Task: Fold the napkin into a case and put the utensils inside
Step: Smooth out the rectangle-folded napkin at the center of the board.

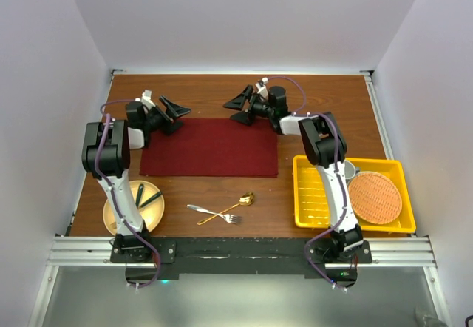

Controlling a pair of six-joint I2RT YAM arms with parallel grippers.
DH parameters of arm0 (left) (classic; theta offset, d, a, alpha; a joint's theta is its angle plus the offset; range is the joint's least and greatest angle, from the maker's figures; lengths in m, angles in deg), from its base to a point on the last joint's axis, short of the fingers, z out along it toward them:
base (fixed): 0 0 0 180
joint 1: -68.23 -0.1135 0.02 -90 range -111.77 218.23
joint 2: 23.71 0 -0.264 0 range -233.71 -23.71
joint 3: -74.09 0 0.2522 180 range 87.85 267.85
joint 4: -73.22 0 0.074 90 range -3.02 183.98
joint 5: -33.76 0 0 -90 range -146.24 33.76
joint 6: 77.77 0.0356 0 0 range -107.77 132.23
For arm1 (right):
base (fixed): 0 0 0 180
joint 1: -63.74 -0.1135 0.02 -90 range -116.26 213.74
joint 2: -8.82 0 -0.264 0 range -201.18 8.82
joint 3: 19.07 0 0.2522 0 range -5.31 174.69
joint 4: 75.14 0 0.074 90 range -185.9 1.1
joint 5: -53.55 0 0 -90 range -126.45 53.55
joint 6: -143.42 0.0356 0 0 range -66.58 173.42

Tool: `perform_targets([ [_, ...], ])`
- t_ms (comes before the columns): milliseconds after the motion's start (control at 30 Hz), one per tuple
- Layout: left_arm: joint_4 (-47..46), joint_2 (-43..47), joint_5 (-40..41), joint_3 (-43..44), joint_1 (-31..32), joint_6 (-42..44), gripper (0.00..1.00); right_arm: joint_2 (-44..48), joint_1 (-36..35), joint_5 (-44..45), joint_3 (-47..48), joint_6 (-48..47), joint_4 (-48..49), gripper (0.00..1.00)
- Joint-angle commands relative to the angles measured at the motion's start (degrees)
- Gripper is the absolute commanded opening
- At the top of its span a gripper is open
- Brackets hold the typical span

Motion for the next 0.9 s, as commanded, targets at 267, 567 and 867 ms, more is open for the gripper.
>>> perform_targets([
  [267,8.6,-2.1,3.3,1.7,-3.6,6.0,1.0,0.3,8.3,-4.0,-6.7,-4.0,-5.4,0.98],
  [567,9.2,-3.0,3.0,2.6,-3.6,6.6,1.0,0.1,13.2,-7.4,-8.0,-6.9,-7.2,0.98],
  [867,5.2,-3.6,-1.1,3.1,-4.1,4.7,1.0,1.5,16.1,-8.2,-6.7,-14.2,-13.6,0.98],
])
